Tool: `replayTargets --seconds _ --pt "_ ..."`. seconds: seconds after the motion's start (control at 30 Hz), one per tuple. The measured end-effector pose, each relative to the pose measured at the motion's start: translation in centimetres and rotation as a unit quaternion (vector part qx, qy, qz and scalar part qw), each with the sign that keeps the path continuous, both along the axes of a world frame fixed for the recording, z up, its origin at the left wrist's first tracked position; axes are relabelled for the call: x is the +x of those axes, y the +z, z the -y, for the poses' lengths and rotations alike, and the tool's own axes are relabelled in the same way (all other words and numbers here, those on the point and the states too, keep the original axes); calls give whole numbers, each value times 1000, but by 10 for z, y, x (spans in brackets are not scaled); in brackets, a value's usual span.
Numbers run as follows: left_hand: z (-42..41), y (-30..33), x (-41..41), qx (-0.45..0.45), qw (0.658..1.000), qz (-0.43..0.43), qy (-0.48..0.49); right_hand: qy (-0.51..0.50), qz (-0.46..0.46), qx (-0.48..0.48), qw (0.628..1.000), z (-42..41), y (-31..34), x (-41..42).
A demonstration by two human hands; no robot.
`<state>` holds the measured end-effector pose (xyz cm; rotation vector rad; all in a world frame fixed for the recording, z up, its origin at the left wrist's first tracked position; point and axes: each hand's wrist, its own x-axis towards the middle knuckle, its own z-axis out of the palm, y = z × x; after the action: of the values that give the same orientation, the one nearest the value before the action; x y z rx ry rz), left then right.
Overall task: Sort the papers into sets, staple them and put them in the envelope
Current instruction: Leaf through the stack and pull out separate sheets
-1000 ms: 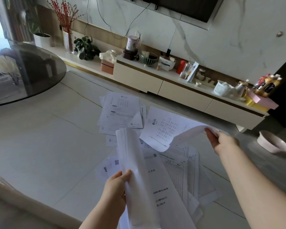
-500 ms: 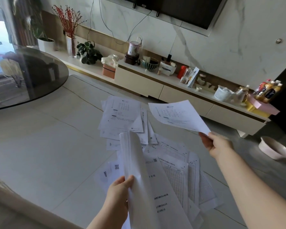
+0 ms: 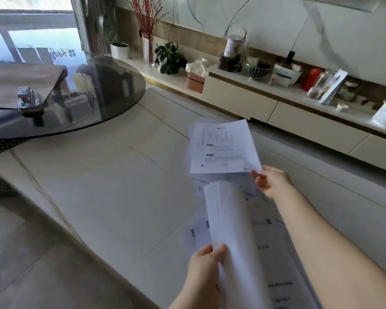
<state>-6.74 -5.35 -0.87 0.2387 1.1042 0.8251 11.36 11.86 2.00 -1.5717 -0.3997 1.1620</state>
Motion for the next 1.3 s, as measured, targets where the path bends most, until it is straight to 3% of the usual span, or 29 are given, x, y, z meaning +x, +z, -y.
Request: replayTargets --seconds 0.33,0.53,0.73,0.97,1.1,1.2,1.27,1.3 --pt "2 -6 9 -18 1000 1 -7 6 -9 -28 1000 23 -33 2" --pt "9 -2 18 -11 998 17 -55 122 163 0 979 139 -4 -5" --pt "25 6 32 -6 993 97 -66 167 171 14 971 271 -2 -27" --pt "49 9 57 -9 989 99 -106 198 285 8 938 296 -19 -16" --pt "42 3 57 22 995 27 -89 140 208 8 968 288 -22 -2" --pt "37 0 53 38 996 -52 -58 67 61 -32 995 279 -19 13" --pt "36 1 48 49 994 -87 -48 86 -11 -54 995 276 -12 26" --pt "35 2 46 58 992 -106 -46 99 -4 -67 993 276 -10 32"
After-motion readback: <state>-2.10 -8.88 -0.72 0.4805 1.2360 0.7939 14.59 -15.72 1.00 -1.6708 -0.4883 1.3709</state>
